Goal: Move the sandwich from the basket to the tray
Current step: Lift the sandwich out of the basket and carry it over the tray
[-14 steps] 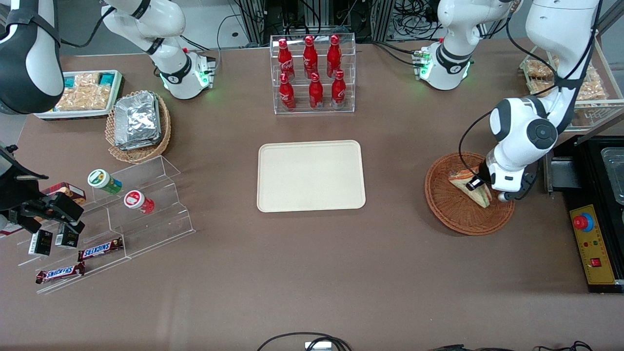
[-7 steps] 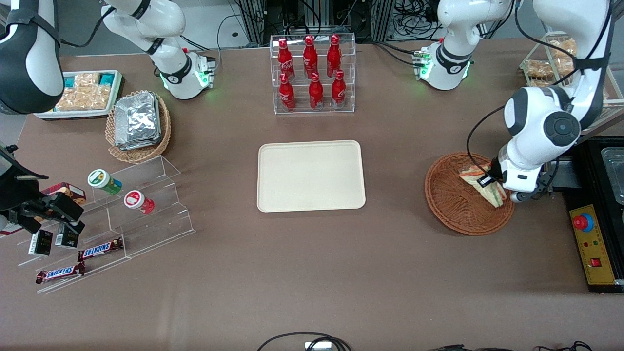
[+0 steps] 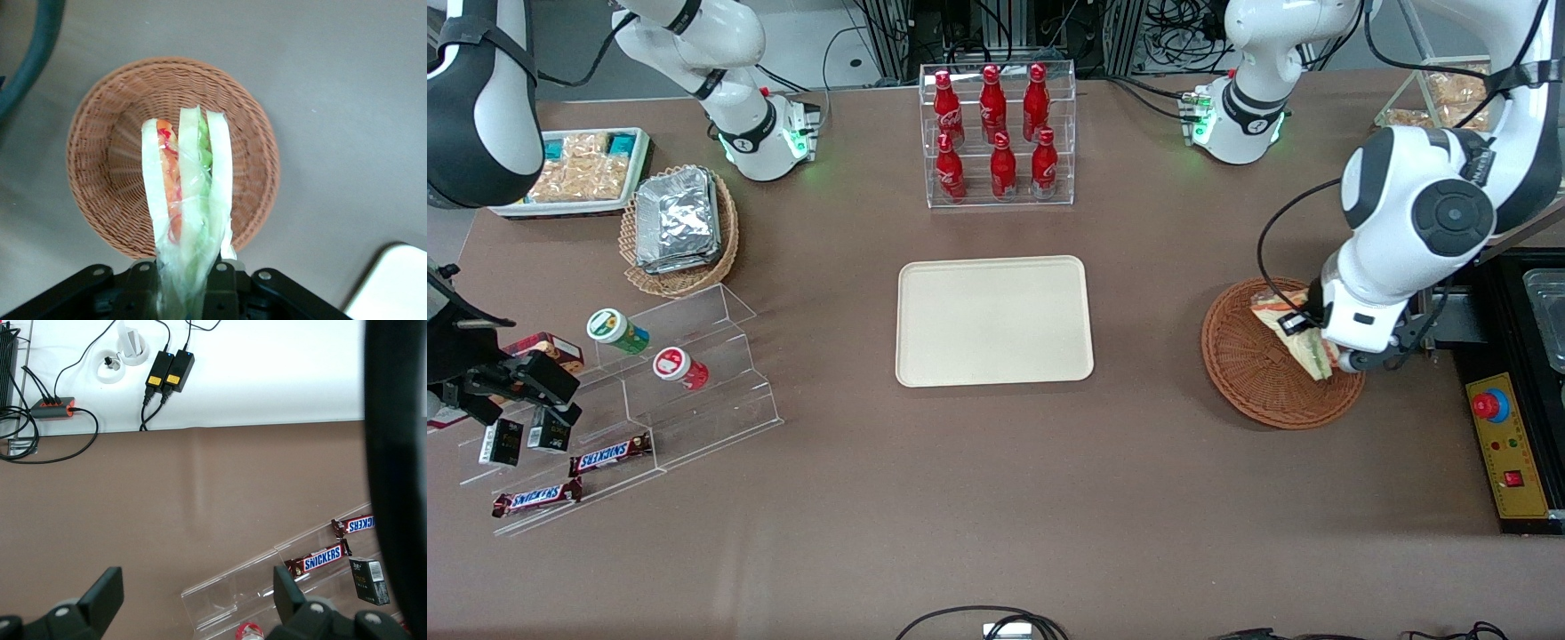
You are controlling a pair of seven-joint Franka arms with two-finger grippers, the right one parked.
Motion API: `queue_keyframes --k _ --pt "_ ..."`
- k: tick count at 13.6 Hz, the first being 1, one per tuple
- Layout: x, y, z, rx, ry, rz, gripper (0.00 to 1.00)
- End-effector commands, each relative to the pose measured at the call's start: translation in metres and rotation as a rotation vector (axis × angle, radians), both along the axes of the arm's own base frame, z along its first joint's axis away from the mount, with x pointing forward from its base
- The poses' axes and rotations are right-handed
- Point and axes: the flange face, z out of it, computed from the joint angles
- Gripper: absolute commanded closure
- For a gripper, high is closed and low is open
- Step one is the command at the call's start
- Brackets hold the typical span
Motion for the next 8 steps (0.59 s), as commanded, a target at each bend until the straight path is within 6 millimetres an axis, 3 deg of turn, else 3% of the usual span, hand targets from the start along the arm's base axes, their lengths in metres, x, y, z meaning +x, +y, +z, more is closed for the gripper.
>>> queue_keyframes --k 1,4,8 --pt "0.000 -0.039 0.011 -0.011 0.000 -0.039 1.00" --pt "-0.006 -0.080 0.020 -0.028 -0.015 -0.109 1.00" --pt "-0.016 -0.133 0.016 -0.060 -0.004 -0.205 0.99"
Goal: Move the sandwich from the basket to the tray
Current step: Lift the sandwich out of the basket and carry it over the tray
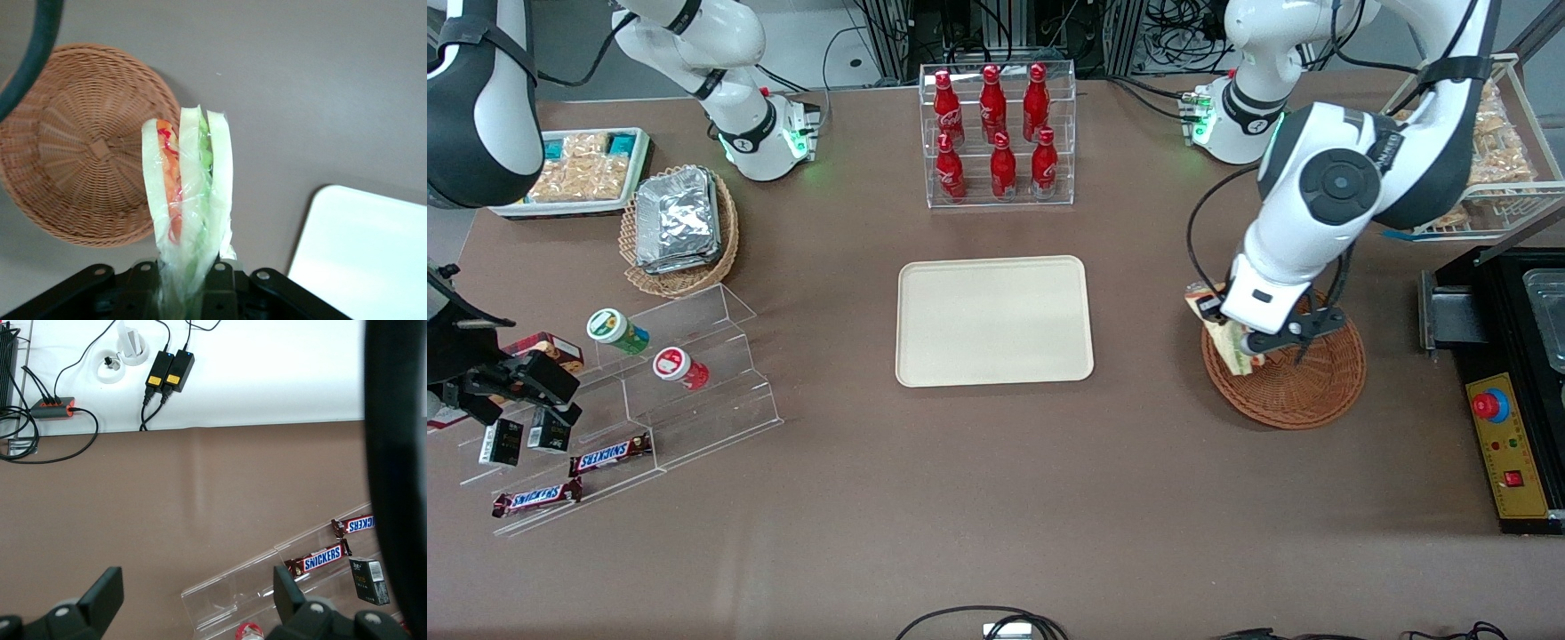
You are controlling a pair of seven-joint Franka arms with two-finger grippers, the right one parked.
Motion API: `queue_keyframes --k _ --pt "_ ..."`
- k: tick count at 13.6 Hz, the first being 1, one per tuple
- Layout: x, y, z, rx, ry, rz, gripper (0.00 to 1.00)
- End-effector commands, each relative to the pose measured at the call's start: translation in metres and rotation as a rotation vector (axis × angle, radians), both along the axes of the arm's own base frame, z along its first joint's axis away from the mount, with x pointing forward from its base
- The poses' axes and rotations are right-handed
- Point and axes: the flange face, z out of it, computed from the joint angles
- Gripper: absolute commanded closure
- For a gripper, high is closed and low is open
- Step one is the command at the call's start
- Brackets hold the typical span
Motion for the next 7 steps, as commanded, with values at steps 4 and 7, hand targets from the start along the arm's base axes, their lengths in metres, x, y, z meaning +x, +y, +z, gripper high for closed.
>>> queue_keyframes --k 4,7 --pt "-0.015 -0.067 -0.009 -0.028 0.043 -0.070 0.95" --pt "-0.026 -0.103 -0.025 -0.035 0.069 -0.129 0.96"
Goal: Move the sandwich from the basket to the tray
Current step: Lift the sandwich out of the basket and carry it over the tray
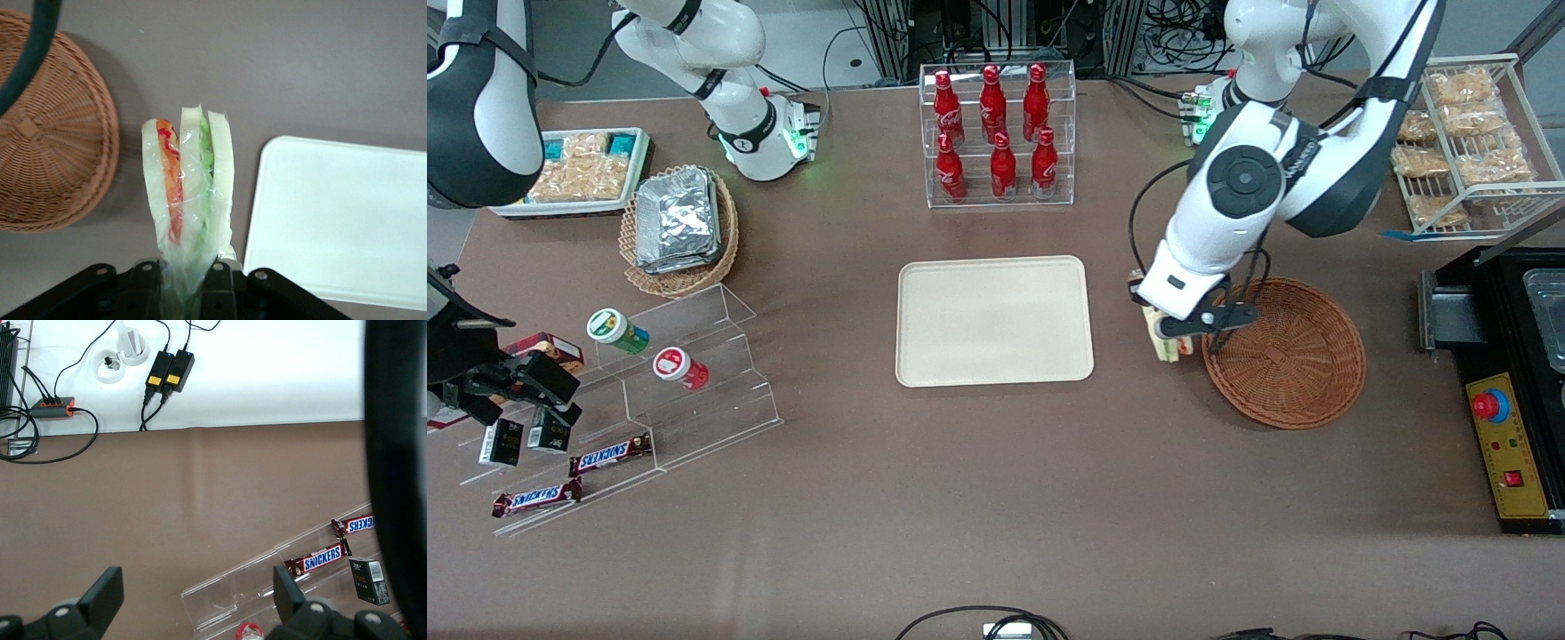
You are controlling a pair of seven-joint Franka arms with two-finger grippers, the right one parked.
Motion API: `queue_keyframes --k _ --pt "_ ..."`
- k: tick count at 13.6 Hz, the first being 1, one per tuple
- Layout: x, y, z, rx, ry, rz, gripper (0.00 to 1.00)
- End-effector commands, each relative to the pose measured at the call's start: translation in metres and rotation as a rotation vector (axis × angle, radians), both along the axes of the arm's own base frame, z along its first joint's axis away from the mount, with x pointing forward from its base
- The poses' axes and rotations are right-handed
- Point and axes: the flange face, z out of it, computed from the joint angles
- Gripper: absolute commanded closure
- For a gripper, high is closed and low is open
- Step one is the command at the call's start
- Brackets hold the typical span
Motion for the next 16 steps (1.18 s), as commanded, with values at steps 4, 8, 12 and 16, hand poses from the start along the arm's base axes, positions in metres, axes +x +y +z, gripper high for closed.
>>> queue_keyframes --k 4,8,12,16 --pt "-0.008 -0.063 -0.023 0.026 0.004 -0.131 0.84" --pt "-0.024 -0.107 -0.062 0.096 -0.009 -0.220 0.78" --pt "-0.042 -0.148 -0.096 0.077 0.012 -0.301 0.75" --pt "-0.057 -0.167 -0.143 0.065 0.047 -0.300 0.71"
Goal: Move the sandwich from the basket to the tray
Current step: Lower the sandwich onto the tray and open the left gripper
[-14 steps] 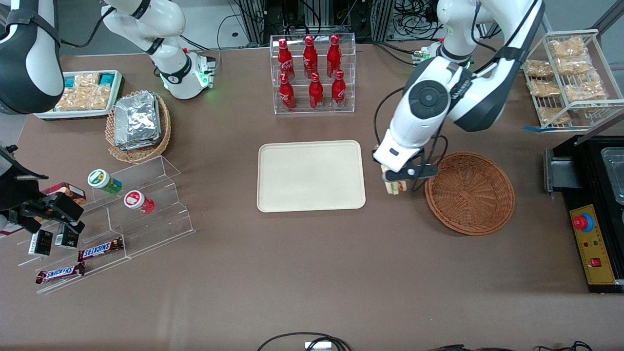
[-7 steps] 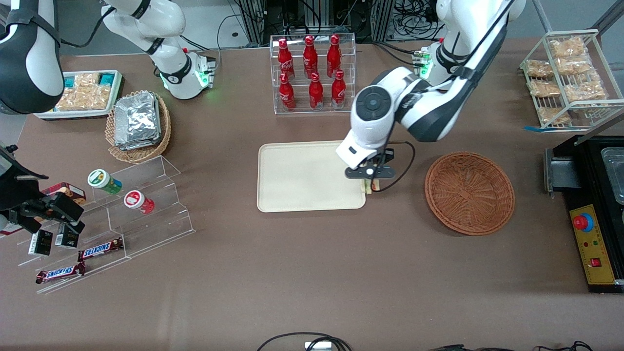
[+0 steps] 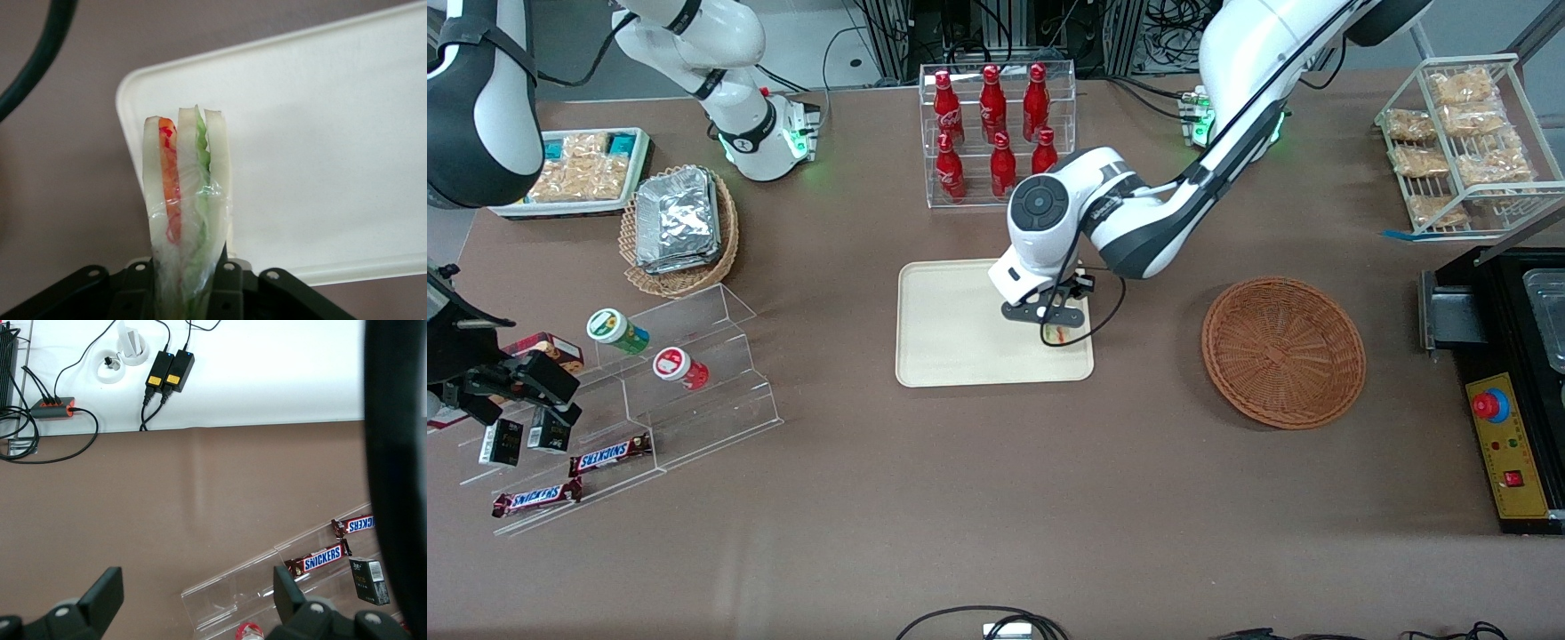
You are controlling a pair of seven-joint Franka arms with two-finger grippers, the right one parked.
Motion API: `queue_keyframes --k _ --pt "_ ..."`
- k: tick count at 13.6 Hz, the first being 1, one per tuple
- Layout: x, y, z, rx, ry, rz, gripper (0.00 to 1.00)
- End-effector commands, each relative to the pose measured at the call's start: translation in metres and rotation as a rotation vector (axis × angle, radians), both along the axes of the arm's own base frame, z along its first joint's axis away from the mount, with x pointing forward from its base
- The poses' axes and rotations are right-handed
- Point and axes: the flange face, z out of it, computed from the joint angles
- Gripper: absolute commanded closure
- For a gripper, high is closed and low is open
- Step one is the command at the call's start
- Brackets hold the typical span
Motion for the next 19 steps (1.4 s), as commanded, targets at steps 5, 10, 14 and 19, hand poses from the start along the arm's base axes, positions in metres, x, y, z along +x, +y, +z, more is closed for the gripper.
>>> queue_keyframes --k 5,10,14,19 --pt "-0.012 -0.022 -0.058 0.016 0.011 -0.012 0.71" --pt "-0.026 -0.030 -0.076 0.034 0.034 0.004 0.49" --pt "-0.022 -0.028 -0.073 0.040 0.030 0.037 0.26" --pt "0.018 -0.030 -0.023 0.035 -0.022 0.185 0.25"
